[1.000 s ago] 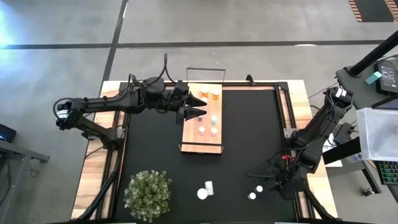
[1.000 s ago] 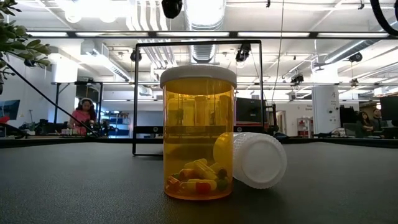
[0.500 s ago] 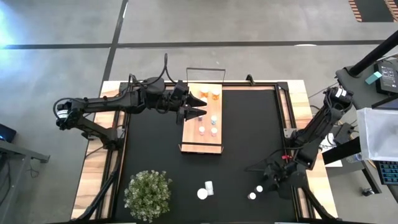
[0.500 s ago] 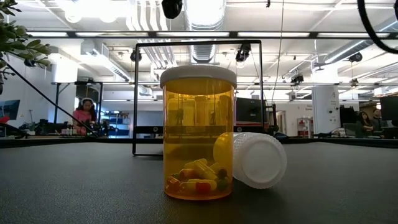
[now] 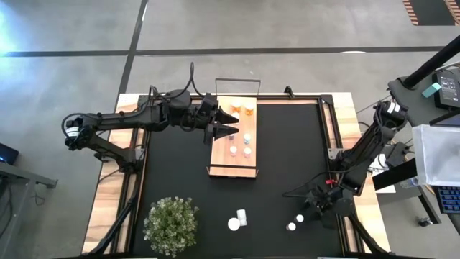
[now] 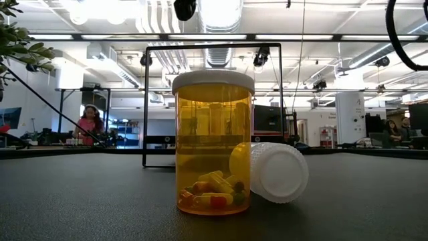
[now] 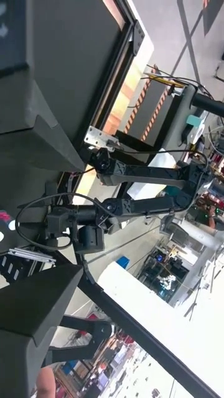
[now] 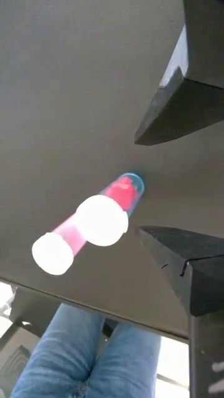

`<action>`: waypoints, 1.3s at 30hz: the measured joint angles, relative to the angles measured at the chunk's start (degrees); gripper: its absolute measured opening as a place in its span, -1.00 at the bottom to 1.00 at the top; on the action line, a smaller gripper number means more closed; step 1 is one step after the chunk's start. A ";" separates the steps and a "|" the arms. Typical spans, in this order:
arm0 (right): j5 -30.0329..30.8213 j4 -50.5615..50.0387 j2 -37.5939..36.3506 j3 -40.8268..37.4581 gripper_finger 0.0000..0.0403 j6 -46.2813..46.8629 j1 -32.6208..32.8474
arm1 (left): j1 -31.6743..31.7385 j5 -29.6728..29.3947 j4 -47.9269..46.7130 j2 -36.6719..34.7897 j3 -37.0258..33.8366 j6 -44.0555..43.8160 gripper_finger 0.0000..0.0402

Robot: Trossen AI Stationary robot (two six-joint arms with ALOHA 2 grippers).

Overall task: Pick and place medicine bottles onto shelf by color
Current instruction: Put the blue pill bottle on the shelf aligned with the other blue pill bottle

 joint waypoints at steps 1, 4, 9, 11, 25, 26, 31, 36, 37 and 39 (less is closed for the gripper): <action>0.01 0.55 0.60 -0.01 0.07 -0.14 0.00 | 0.00 0.00 0.01 0.00 -0.01 0.00 0.20; 0.01 4.17 3.34 -0.02 0.07 -2.11 0.00 | 0.00 -0.01 0.05 0.00 -0.06 0.01 0.20; 0.66 9.61 9.04 0.63 0.07 -3.85 -0.02 | 0.00 -0.01 0.04 0.00 -0.12 0.01 0.20; 1.55 12.10 11.44 0.80 0.07 -4.03 -0.02 | 0.00 0.00 0.03 0.00 -0.15 0.01 0.20; 6.21 16.57 21.20 2.81 0.03 -5.28 -0.02 | 0.00 -0.44 0.03 0.00 -0.21 0.01 0.20; 6.21 16.60 21.33 2.92 0.01 -5.26 -0.02 | 0.00 -0.44 0.04 0.00 -0.21 0.01 0.20; 6.14 16.76 21.34 3.13 -0.14 -5.13 -0.02 | 0.00 -0.44 0.04 0.00 -0.21 0.01 0.20; 6.10 16.99 20.83 3.13 -0.37 -4.65 -0.02 | 0.00 -0.44 0.04 0.00 -0.21 0.01 0.20; 6.05 17.00 20.76 3.13 -0.41 -4.50 -0.02 | 0.00 -0.44 0.04 0.00 -0.21 0.01 0.20; 6.05 17.01 20.67 3.13 -0.49 -3.97 -0.02 | 0.00 -0.44 0.04 0.00 -0.21 0.01 0.20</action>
